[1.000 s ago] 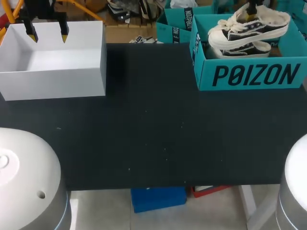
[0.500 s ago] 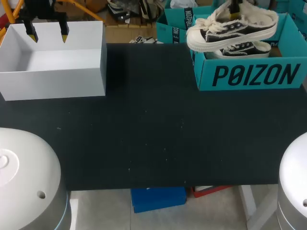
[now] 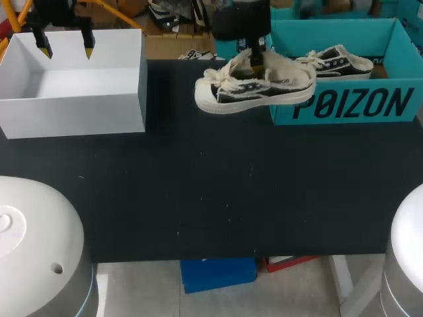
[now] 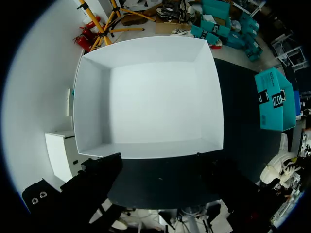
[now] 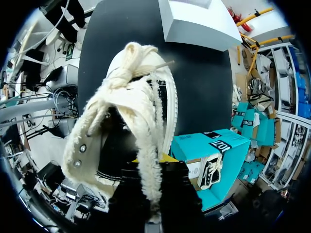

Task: Take the shoe out of the shoebox, open the shoe tongue, remove and reinsert the insole, then place the shoe into the shoebox

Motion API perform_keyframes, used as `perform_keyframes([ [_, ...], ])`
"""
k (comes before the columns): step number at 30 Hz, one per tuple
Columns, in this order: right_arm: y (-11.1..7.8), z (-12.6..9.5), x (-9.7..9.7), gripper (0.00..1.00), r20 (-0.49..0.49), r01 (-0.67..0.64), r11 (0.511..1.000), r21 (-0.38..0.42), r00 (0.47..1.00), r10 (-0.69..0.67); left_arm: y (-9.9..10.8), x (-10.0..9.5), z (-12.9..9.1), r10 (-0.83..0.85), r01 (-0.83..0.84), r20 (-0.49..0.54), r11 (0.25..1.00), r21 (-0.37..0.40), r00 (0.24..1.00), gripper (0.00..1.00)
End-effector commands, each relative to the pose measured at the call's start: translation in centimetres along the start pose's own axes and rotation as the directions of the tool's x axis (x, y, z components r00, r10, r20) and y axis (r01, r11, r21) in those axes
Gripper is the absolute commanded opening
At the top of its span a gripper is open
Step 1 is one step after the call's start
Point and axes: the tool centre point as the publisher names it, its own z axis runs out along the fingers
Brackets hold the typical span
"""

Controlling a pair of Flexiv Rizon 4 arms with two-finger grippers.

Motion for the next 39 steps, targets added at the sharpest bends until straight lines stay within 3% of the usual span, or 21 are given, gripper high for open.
perform_keyframes([
  [1,4.3,2.4,1.0,0.00,-0.005,-0.013,1.000,0.015,1.000,0.014,0.1,0.0,-0.1,-0.001,0.001,0.001,1.000,0.000,1.000,1.00],
  [6,6.9,5.4,2.3,0.00,-0.015,-0.017,0.999,0.036,1.000,0.017,0.1,0.0,-0.1,-0.001,0.001,0.001,1.000,0.000,1.000,1.00],
  [12,9.8,8.5,3.4,0.00,0.018,0.002,0.999,-0.032,1.000,-0.001,0.1,0.0,-0.1,-0.001,0.001,0.001,1.000,0.000,1.000,1.00],
  [17,11.3,11.0,4.9,0.00,-0.016,0.015,0.998,-0.060,1.000,-0.016,0.1,0.0,-0.1,-0.001,0.001,0.001,1.000,0.000,1.000,1.00],
  [26,12.8,14.0,7.0,0.00,-0.051,0.015,0.992,-0.124,0.998,-0.022,0.1,0.0,-0.1,-0.001,0.001,0.001,1.000,0.000,1.000,1.00],
  [39,14.2,17.6,8.2,0.00,-0.064,0.039,0.985,-0.170,0.997,-0.050,0.1,0.0,-0.1,-0.001,0.001,0.001,1.000,0.000,1.000,1.00],
])
